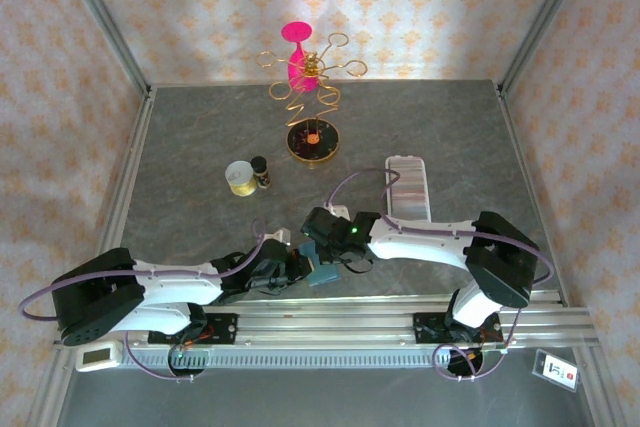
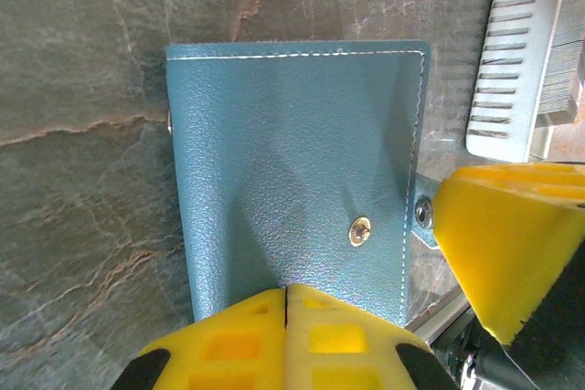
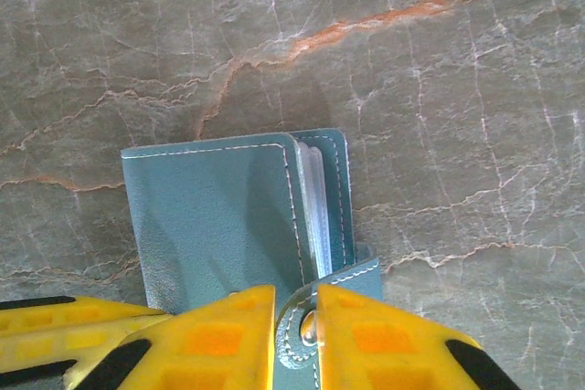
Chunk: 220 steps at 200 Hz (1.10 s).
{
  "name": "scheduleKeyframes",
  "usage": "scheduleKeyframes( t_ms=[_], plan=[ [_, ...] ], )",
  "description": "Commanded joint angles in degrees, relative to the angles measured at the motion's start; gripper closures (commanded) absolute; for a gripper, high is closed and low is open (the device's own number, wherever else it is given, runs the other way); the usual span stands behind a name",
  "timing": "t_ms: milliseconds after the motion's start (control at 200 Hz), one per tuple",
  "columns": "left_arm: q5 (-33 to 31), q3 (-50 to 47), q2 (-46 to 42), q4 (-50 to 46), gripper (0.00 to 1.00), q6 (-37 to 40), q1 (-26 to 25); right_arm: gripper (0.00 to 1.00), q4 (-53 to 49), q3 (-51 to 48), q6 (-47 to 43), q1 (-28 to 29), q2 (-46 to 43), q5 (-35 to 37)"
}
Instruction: Put the credit cards into the card holder
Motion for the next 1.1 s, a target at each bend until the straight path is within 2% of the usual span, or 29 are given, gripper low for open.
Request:
scheduleKeyframes(
  t_ms=[0,110,280,631,1096],
  plan=[
    [0.4,0.7,0.6,1.0,1.0,0.5,-0.4,0.8,-1.3,1.0,-0.2,-0.1,0.1,2.1],
    [0.5,0.7,0.7,0.9,1.0,0.5,-0.4,0.82,-0.9,1.2,-0.4,-0.1,0.6,1.7],
    [0.4,0.7,1.0,1.1,1.0,0.6,-0.5,1.0,-0.6,1.4,-0.4,-0.1,0.6,1.1],
    [0.4,1.7,2.8,0.3,1.0,0.5,-0.5,1.0,5.8,-2.0,1.3,-0.1,-2.4,-3.5],
    [-0.7,0.9,0.4,-0.9,1.0,0.2,-0.5,1.0,9.9,-4.1,1.4,-0.2,1.0,-5.8]
  ],
)
